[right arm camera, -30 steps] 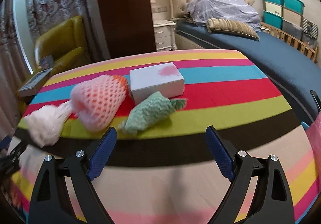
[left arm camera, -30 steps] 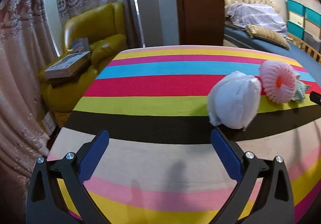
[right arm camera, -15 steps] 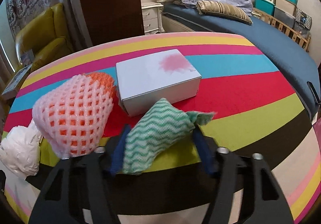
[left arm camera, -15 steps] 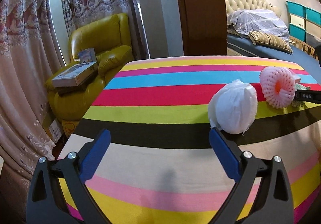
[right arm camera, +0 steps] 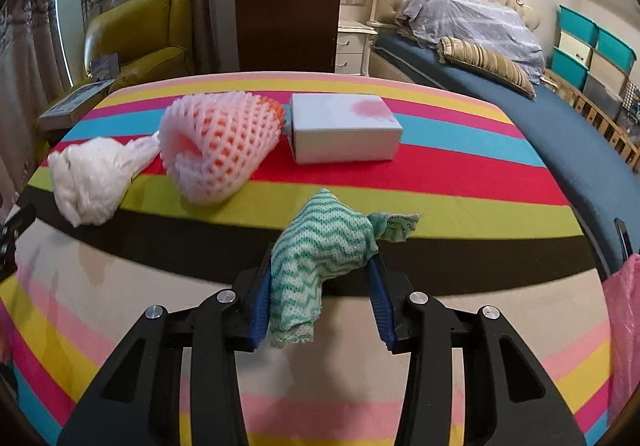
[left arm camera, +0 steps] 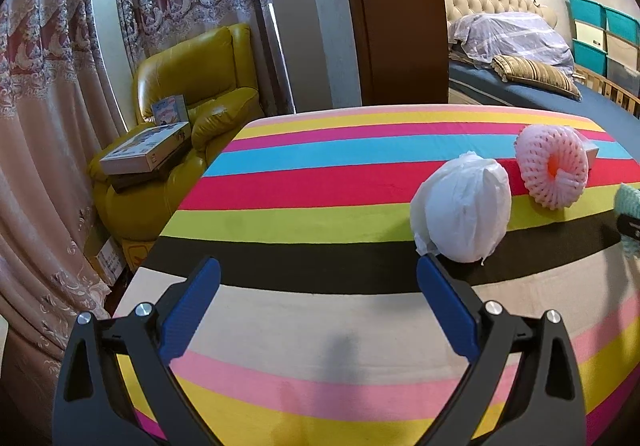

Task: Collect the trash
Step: 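Grasp the white plastic bag with the left tool while the right tool holds the cloth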

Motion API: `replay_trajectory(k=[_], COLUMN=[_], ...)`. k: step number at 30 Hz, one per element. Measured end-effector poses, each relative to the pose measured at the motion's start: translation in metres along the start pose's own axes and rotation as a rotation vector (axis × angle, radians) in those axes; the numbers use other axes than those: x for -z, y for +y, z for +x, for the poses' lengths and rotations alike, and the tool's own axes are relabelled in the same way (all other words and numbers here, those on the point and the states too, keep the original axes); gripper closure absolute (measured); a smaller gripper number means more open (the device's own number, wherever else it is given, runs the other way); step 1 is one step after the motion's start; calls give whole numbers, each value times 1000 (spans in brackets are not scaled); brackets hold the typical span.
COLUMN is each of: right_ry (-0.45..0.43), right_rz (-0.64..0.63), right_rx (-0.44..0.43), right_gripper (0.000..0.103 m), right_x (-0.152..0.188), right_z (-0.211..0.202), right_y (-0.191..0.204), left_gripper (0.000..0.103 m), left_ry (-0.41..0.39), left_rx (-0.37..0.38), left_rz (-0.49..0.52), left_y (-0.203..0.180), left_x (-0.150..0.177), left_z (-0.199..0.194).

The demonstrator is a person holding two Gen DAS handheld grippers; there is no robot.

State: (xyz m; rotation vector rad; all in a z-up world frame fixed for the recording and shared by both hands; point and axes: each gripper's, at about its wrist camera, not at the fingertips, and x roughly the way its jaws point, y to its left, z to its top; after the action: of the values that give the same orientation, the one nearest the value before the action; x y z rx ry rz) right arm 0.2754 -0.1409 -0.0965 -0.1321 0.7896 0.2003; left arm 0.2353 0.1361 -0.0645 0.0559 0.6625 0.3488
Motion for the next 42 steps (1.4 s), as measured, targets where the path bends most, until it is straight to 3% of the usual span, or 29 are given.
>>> replay_trajectory(k=[8,13,17,24,26,27,28,29,31,34,42], right_ry=[-9,-16,-10,-14,-12,-11,-10,-11,-10,-10,-6], right_rz=[53,34,41,49,48,48,48,48,51,55,49], right_rx=[5,23,26,20,15,14,12,11,10,5,-6], right_gripper=[63,64,64,64,64,64,64,64,64,64,64], right_x=[10,10,9,10,10,9,9,9,9,8,7], right_z=[-8,-9,-8,-9,-8,-8,-8,-8,-8,-7,-5], right_y=[-16,-10,-12,-13,-13,-13,-13,-14,-15,-15,-14], left_gripper=[7,7,7,7,13,22,43,57,67,69,69], left_ry=[6,-10,4,75,105,112,120,130,128,109,58], left_rx=[13,106,197,208,236,244,260,282,295,323,282], left_rz=[28,95,87,125,112,108,109,112,109,88,61], left_y=[-5,-23,-39,-69,-72,-73,-75,-76,-76,-73,-60], left_x=[0,-1,-11,-31,-34,-36,-36,-36,-35,-29,2], left_z=[1,-4,3,43,52,55,57,59,58,47,2])
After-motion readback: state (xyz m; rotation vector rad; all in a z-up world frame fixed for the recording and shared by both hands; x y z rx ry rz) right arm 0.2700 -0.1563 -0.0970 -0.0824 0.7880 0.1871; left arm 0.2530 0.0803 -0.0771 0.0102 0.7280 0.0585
